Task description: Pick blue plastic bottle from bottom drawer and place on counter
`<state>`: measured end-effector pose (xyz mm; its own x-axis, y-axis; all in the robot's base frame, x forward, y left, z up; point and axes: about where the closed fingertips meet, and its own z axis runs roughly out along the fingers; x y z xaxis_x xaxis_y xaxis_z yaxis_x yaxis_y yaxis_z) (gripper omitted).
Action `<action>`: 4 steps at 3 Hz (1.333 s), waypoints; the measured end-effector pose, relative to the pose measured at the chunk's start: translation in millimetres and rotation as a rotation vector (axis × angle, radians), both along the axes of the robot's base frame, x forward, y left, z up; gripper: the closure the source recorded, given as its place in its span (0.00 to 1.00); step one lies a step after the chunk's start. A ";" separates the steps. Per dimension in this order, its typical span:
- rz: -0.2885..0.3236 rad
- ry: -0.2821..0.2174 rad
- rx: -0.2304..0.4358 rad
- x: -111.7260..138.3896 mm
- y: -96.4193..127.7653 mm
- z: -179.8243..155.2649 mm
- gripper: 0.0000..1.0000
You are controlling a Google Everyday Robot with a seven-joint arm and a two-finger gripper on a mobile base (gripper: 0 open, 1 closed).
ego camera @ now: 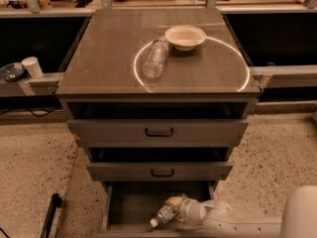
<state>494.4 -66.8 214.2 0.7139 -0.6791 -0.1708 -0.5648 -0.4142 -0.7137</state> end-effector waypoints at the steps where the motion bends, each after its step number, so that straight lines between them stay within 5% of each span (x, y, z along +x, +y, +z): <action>1: 0.005 -0.058 0.079 -12.7 -11.3 35.6 1.00; 3: 0.002 -0.097 0.136 -6.0 -3.1 49.8 1.00; 4: -0.030 -0.136 0.122 1.6 -30.5 84.9 1.00</action>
Offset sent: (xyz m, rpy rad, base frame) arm -0.0112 -0.0098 0.0286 0.0630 -0.0443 0.0017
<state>495.9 -97.3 299.1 0.7156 -0.6808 -0.1566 -0.4707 -0.3043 -0.8282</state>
